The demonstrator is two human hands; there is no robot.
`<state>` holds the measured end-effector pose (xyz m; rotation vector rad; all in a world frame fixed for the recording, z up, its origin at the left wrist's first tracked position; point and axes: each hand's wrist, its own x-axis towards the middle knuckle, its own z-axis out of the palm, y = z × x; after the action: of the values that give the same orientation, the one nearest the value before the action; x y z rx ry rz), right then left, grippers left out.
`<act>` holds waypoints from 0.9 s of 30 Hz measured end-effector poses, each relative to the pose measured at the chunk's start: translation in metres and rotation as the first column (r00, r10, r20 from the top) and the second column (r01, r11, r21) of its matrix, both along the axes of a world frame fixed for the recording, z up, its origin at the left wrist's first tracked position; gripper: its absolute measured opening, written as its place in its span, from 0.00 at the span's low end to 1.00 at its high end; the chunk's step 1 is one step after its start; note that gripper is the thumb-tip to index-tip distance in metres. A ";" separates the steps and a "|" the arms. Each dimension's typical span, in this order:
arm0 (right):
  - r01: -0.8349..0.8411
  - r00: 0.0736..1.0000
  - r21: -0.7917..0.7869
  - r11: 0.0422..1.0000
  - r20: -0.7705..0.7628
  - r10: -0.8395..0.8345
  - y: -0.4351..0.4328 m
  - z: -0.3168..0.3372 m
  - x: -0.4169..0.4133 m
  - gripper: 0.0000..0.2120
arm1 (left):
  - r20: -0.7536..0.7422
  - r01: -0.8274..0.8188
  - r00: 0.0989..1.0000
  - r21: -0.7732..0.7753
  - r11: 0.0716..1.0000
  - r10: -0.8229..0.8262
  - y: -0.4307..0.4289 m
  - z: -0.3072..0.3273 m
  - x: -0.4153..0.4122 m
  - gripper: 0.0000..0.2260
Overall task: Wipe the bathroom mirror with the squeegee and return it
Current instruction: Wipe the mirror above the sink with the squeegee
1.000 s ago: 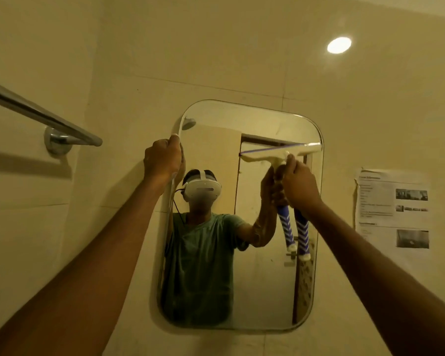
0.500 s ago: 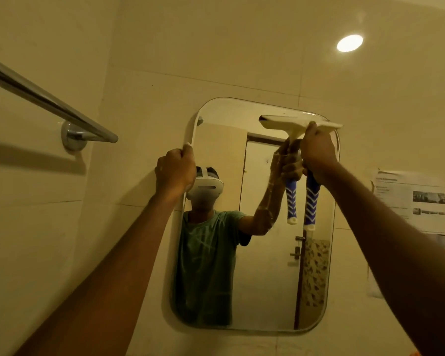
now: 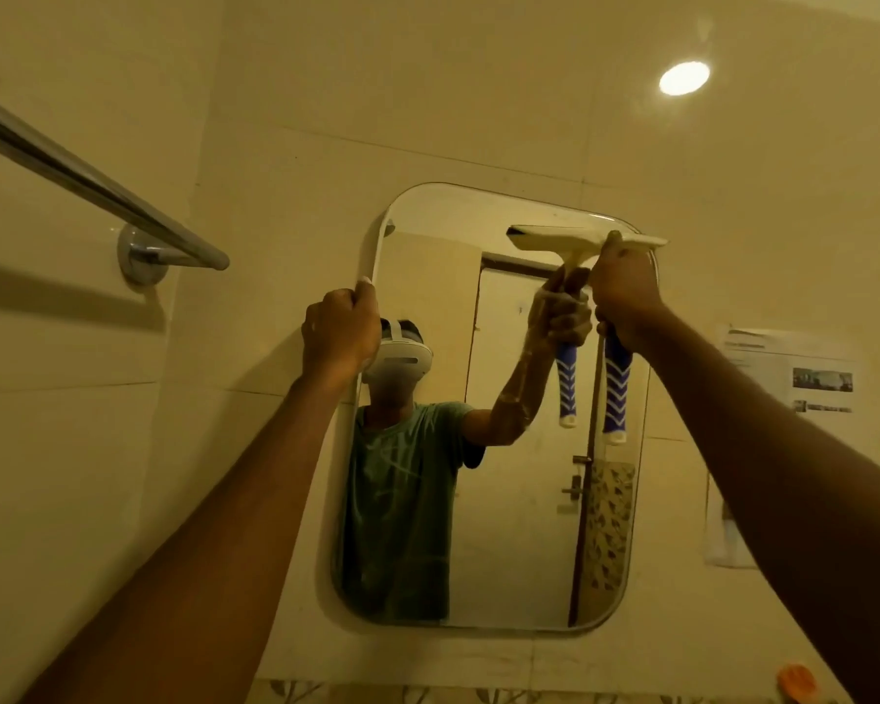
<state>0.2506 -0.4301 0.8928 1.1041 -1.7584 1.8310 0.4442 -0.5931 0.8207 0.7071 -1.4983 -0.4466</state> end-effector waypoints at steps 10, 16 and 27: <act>-0.116 0.982 0.041 0.992 0.153 0.108 0.002 -0.110 0.014 0.24 | 0.001 -0.002 1.000 0.036 0.999 0.002 -0.001 -0.013 0.002 0.24; -0.034 0.999 -0.016 0.999 -0.003 0.034 -0.005 -0.037 0.003 0.24 | 0.008 0.002 1.000 0.045 0.999 -0.003 -0.004 -0.019 0.003 0.23; -0.046 0.988 0.074 0.996 0.147 0.034 -0.004 -0.138 0.013 0.25 | 0.053 -0.037 0.998 0.059 0.998 0.034 -0.001 -0.044 0.005 0.23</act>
<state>0.2631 -0.4343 0.7549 1.0652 -1.9172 1.9263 0.4488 -0.5938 0.7767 0.7969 -1.5242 -0.4507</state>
